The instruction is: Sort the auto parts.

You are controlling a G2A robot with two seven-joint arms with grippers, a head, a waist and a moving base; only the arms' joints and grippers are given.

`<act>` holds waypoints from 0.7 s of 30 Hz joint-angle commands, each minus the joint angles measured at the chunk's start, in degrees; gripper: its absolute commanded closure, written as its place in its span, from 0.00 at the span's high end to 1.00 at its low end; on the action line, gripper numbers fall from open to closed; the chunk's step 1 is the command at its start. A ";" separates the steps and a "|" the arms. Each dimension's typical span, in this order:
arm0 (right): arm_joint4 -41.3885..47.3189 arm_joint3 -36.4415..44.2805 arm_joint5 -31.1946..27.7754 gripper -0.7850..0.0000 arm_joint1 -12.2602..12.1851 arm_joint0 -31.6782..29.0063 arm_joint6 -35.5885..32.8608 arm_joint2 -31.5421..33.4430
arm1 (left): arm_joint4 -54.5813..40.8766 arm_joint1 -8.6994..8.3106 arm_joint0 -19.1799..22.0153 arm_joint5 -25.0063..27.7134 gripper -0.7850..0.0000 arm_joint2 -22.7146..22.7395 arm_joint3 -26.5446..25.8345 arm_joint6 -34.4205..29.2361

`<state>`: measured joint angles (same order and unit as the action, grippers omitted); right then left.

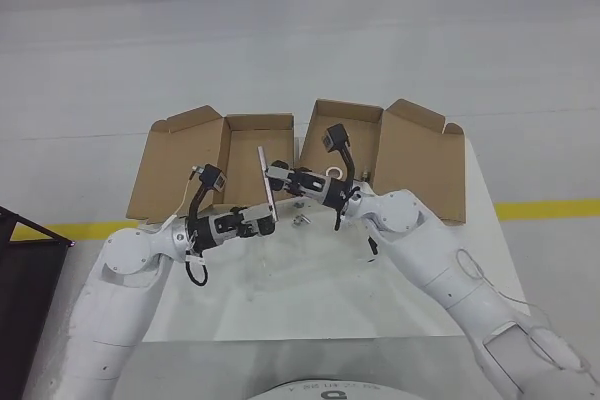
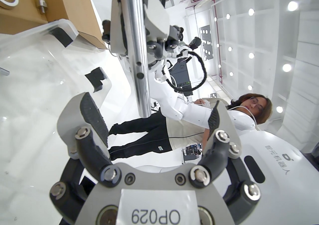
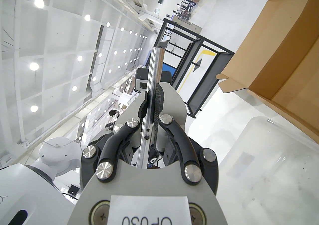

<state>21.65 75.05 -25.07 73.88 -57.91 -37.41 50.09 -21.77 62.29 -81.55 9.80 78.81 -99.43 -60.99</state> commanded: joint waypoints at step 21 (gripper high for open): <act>0.13 -0.02 0.35 0.00 0.84 -0.44 -2.21 0.57 | -2.74 -0.52 1.40 -2.27 0.49 -0.66 2.11 -0.14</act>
<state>21.88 75.00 -24.75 74.70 -58.37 -39.55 50.59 -24.31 61.78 -80.22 7.70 78.24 -97.43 -61.26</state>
